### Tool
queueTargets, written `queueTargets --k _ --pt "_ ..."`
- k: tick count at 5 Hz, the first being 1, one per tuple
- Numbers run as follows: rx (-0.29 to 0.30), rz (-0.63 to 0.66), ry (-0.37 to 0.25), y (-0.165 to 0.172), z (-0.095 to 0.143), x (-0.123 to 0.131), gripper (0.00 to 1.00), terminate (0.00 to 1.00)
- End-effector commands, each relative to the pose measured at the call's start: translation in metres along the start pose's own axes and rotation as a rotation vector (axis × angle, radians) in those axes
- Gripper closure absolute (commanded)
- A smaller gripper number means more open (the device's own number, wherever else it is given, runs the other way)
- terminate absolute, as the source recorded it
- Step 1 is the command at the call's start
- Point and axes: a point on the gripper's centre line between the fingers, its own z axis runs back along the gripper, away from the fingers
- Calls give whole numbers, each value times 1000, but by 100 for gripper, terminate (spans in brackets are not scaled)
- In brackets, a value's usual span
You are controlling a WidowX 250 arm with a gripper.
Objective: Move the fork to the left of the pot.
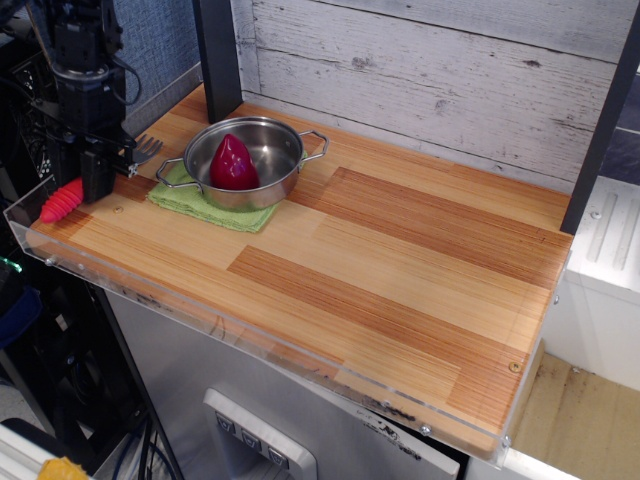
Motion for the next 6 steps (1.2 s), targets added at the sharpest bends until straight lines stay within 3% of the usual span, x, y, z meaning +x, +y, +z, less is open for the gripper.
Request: queueTargets --k 1,2,3,5,6 --pt "-23 -9 -18 -14 6 -2 100 0" --pt "-30 -33 -32 -22 9 1 100 0" --pt "-35 -39 -33 -24 11 1 0 0" --pt "-44 -23 -62 -25 26 -2 0 0" --pt "-59 -5 -110 -22 54 -9 0 0"
